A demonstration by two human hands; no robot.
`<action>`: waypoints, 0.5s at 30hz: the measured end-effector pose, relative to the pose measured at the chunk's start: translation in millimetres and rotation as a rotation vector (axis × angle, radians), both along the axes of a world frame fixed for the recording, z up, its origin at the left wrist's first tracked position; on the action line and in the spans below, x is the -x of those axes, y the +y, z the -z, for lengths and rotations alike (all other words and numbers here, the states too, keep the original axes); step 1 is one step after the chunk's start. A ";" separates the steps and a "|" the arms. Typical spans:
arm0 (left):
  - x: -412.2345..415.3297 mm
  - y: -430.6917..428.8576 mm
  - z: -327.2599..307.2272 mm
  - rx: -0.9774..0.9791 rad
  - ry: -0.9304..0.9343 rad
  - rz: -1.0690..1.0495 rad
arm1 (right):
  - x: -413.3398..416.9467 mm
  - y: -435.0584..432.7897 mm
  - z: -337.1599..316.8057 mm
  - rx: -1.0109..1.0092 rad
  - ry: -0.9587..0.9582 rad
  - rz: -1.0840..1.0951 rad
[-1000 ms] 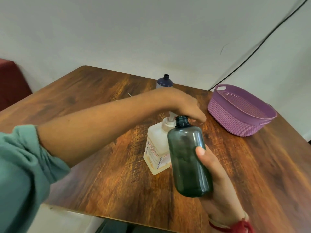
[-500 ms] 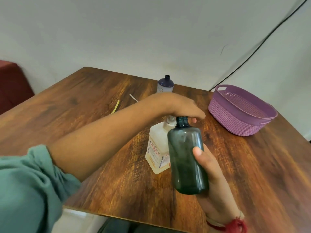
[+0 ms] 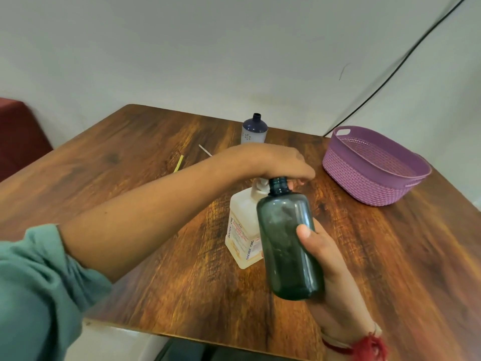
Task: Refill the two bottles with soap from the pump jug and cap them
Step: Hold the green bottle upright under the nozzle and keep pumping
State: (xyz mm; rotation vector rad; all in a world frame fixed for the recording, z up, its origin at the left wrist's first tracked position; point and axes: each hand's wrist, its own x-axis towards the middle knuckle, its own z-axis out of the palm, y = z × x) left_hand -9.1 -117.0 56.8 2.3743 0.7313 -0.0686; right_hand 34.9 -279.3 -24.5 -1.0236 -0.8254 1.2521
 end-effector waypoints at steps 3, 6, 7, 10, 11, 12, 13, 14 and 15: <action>-1.4 0.1 -9.8 -0.078 0.094 0.066 | -0.3 -1.4 -3.3 -0.016 0.009 -0.012; -1.9 2.2 -6.6 -0.039 0.058 0.076 | -1.1 -2.4 -3.2 -0.016 0.008 -0.025; 0.2 2.3 -3.5 0.013 0.029 0.065 | -0.3 -2.1 -2.3 -0.012 0.004 -0.022; 3.6 0.0 1.3 0.090 0.035 0.051 | 2.3 0.4 0.7 -0.009 0.008 -0.010; 3.0 -0.3 0.4 0.079 0.049 0.049 | 3.3 1.1 1.3 -0.010 0.011 -0.005; 2.0 -0.9 -2.2 0.063 0.064 0.055 | 3.5 1.3 1.2 -0.009 0.016 -0.001; 1.0 -0.8 -6.0 0.036 0.081 0.067 | 3.0 1.4 0.4 -0.007 0.021 0.001; -0.2 -0.2 -9.1 -0.001 0.100 0.076 | 2.0 1.0 -0.8 -0.005 0.025 -0.001; -0.7 0.0 -10.7 -0.045 0.112 0.075 | 0.9 0.1 -2.1 -0.005 0.026 -0.004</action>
